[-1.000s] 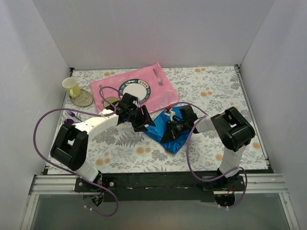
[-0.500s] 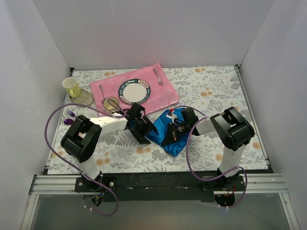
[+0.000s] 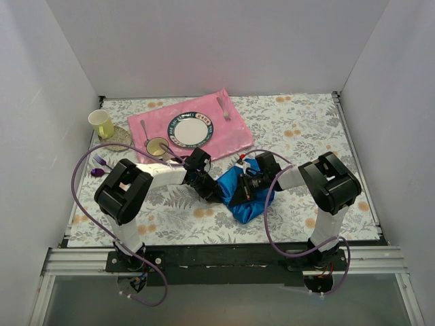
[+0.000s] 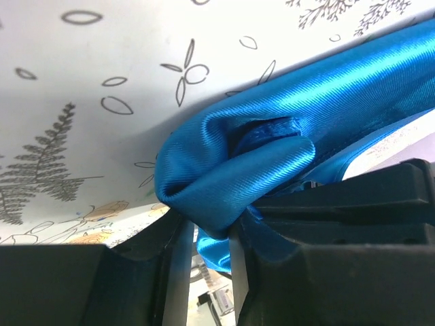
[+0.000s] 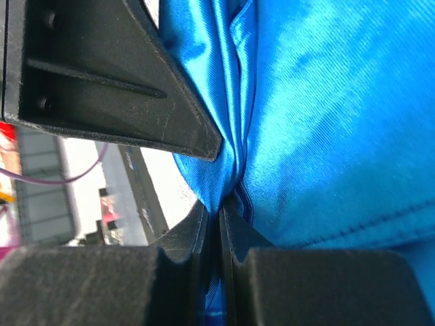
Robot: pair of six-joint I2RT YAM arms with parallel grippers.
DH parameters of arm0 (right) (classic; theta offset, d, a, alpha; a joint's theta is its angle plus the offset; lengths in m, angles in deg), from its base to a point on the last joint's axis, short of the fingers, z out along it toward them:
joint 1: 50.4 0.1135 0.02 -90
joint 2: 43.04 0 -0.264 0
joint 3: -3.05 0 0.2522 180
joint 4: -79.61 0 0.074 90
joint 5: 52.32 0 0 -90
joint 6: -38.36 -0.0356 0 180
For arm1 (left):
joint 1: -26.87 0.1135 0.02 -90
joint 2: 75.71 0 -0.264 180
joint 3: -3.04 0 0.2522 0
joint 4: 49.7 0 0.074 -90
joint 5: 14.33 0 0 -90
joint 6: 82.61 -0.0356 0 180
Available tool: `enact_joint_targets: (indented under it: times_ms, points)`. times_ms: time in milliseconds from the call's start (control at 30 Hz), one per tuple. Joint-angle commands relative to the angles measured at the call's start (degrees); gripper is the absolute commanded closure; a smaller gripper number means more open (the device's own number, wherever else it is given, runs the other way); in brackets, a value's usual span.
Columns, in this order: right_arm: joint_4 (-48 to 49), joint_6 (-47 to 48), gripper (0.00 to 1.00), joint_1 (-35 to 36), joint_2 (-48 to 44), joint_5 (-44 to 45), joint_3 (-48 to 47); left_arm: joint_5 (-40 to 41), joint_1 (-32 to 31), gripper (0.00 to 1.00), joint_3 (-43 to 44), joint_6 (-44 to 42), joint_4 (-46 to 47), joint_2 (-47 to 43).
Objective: Fold the napkin, place the utensils inside, and roll it up
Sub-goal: Roll the napkin with the utensil
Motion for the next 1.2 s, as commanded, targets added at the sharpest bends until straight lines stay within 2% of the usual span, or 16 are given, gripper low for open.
enact_joint_targets:
  times_ms: [0,133,167,233,267,433,533,633,667,733,833,900,1033,1167]
  points:
    - [-17.59,11.16,0.95,1.81,-1.58,10.22,-4.08,10.79,-0.16,1.0,-2.14,-4.65,-3.29,5.69]
    - [-28.5,16.62,0.8,3.92,-6.92,17.6,-10.05,9.92,-0.08,1.0,-2.49,-5.18,-2.77,5.44]
    - [-30.19,17.67,0.72,4.36,-8.16,20.4,-11.11,9.66,-0.08,1.0,-2.58,-5.27,-2.59,5.26]
    - [-35.28,18.47,0.65,5.77,-11.59,23.49,-13.05,9.48,-0.08,1.0,-2.32,-5.62,-2.67,4.64]
    - [-37.05,18.73,0.57,6.3,-12.64,26.81,-15.15,9.48,-0.08,1.0,-2.23,-5.62,-2.67,4.38]
    - [-44.7,19.7,0.46,12.44,-18.1,39.3,-20.96,7.99,-0.08,1.0,-2.23,-5.1,-2.06,4.02]
    - [-44.8,17.08,0.48,16.58,-20.82,42.48,-21.32,7.11,0.01,1.0,-2.14,-4.83,-1.8,4.11]
    - [-42.34,13.39,0.56,19.13,-22.5,42.31,-18.52,6.93,0.01,1.0,-2.23,-4.48,-1.8,4.29]
    - [-41.38,12.68,0.64,19.31,-22.76,42.4,-17.2,6.84,0.01,1.0,-2.31,-4.48,-1.8,4.29]
    - [-38.74,10.92,0.74,19.31,-23.55,43.45,-12.39,6.84,0.01,1.0,-2.49,-4.31,-1.79,4.29]
    - [-36.37,9.68,0.83,19.31,-24.61,46.0,-6.76,6.84,0.1,1.0,-3.02,-4.13,-1.97,4.38]
    - [-36.71,8.2,0.83,19.31,-24.17,49.15,-4.54,6.75,0.27,1.0,-3.19,-4.04,-1.97,4.46]
    - [-37.15,5.91,0.82,20.01,-23.38,49.78,-0.58,7.1,0.36,1.0,-2.84,-4.13,-2.15,4.38]
    - [-42.32,5.46,0.75,22.12,-23.03,59.95,-3.64,7.63,0.36,1.0,-2.4,-4.22,-2.76,4.2]
